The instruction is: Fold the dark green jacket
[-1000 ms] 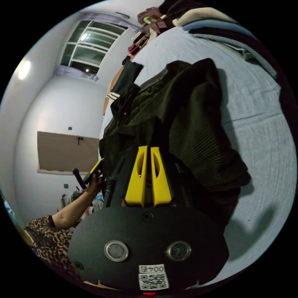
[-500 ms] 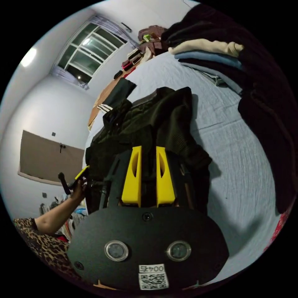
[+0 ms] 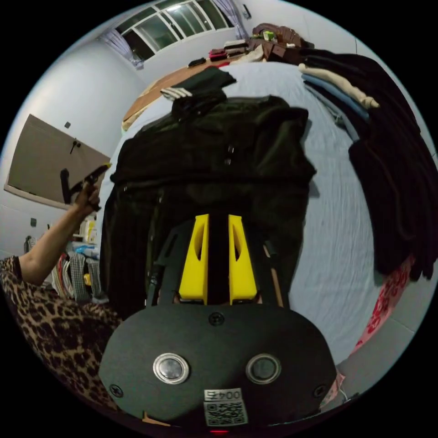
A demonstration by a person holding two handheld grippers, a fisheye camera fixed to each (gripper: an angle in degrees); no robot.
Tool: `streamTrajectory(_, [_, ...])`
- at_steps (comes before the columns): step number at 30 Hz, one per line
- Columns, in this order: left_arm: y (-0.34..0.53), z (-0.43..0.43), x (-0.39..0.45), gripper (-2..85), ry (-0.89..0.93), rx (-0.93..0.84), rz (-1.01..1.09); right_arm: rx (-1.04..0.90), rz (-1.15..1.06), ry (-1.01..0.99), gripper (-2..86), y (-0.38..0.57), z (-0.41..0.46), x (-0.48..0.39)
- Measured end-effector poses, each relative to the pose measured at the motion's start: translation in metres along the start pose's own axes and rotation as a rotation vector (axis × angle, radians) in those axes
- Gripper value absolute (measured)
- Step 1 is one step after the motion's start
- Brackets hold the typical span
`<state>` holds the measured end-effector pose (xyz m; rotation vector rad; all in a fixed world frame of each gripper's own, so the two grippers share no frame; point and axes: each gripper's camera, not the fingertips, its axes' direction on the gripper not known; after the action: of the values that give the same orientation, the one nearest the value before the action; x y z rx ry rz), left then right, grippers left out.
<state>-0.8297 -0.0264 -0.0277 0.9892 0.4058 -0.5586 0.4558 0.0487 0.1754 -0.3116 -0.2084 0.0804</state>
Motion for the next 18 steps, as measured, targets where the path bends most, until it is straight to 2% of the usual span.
streamTrajectory(4, [0.03,0.01,-0.018,3.9,0.044,-0.097,0.098,-0.125,0.033,0.001,10.2,0.062,0.02,-0.013])
streamTrajectory(11, [0.051,0.043,-0.023,7.2,-0.016,-0.15,0.218,-0.143,0.033,0.094,11.3,0.113,0.042,-0.038])
streamTrajectory(15, [0.059,0.052,-0.029,5.1,0.015,-0.145,0.224,-0.163,0.014,0.143,10.6,0.115,0.05,-0.046])
streamTrajectory(18, [0.072,0.062,-0.032,3.2,-0.076,-0.178,0.256,-0.155,0.018,0.203,8.2,0.122,0.056,-0.048])
